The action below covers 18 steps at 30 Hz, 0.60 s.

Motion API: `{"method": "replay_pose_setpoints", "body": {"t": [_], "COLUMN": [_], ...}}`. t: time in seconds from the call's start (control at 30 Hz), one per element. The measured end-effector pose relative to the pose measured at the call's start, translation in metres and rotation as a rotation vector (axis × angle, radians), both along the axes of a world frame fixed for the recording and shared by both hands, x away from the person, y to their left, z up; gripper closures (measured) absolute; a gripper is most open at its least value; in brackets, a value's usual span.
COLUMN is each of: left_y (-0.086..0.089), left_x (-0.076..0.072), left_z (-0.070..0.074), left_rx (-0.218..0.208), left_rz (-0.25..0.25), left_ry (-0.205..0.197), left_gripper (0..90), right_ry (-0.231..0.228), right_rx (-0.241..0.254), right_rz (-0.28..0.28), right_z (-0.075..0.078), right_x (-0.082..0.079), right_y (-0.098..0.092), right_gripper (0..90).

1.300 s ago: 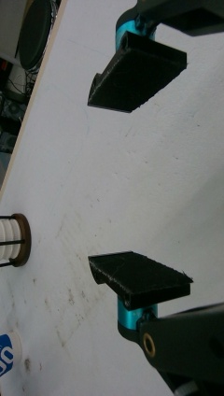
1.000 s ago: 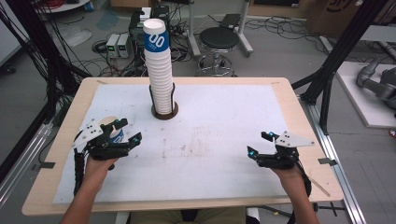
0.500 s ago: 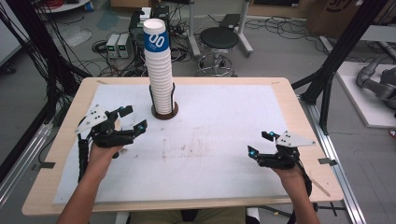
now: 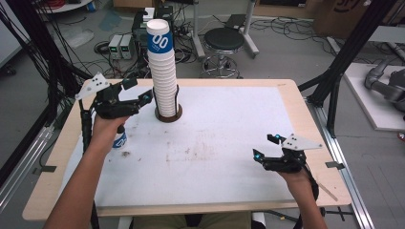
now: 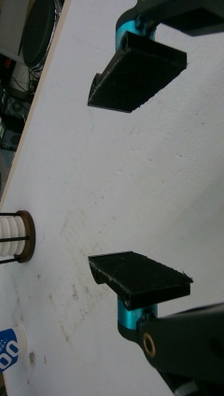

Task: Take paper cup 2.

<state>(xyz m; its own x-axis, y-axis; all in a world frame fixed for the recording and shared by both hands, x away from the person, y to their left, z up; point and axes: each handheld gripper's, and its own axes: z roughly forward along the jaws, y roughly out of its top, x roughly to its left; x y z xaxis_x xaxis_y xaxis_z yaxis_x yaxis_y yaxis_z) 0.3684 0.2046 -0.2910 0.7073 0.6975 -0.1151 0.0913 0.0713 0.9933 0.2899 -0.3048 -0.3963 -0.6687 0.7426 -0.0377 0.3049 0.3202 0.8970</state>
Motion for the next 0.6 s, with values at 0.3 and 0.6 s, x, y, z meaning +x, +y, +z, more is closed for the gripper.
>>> {"method": "replay_pose_setpoints", "body": {"t": [0.3,0.6], "left_y": [-0.009,-0.011], "left_x": [0.031,0.054], "left_z": [0.028,0.044], "left_rx": [0.01,0.041], "left_rz": [0.047,0.088], "left_ry": [0.015,0.024], "left_gripper": [16.5,16.5], "right_ry": [0.009,0.005], "right_rx": [0.002,0.014], "right_rz": [0.003,-0.002], "right_z": [-0.001,0.001], "right_x": [0.001,0.001], "right_y": [0.0,-0.003], "right_gripper": [20.9,20.9]}}
